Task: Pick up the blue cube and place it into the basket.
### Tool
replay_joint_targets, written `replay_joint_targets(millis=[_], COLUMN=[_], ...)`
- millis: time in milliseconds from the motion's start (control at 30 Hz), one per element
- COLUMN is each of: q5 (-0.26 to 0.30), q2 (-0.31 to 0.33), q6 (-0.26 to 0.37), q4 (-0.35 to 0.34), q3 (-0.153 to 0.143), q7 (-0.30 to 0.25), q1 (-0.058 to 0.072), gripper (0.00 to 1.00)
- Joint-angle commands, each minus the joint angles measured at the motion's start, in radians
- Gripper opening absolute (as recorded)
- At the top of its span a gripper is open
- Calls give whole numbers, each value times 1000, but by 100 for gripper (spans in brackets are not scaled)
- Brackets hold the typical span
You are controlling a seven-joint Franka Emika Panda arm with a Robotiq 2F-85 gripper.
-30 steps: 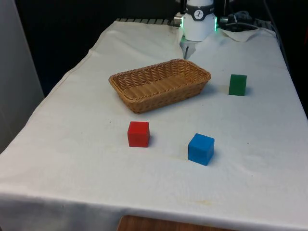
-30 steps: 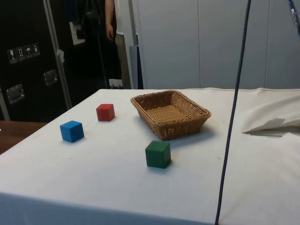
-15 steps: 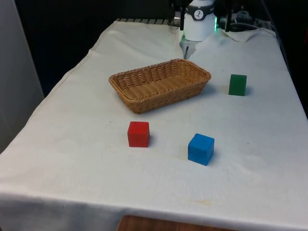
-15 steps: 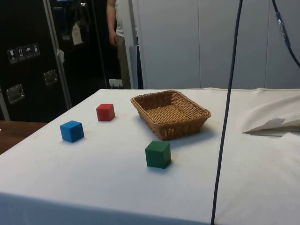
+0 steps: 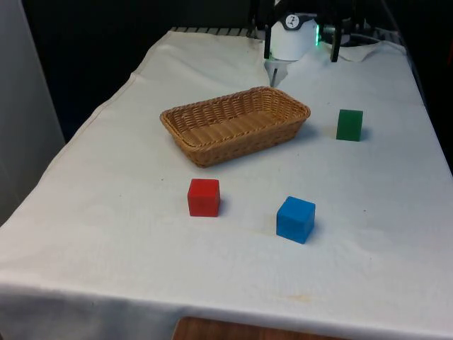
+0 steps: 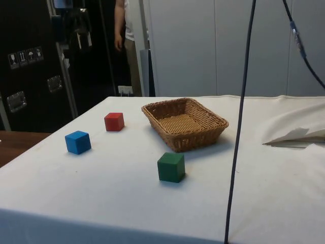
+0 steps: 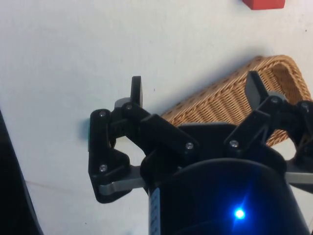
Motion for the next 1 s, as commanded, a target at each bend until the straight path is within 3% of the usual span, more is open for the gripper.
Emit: replay_joint_targets(millis=[0,533,667,967], q5=[-1,8,38,85], q2=[-1,78,138,191], q6=[0,43,50,69], q4=[-2,39,89,121], q3=[0,0,5,4], q7=[1,0,-1,12], q1=[0,0,-5,-6], gripper=[100,100,100,100])
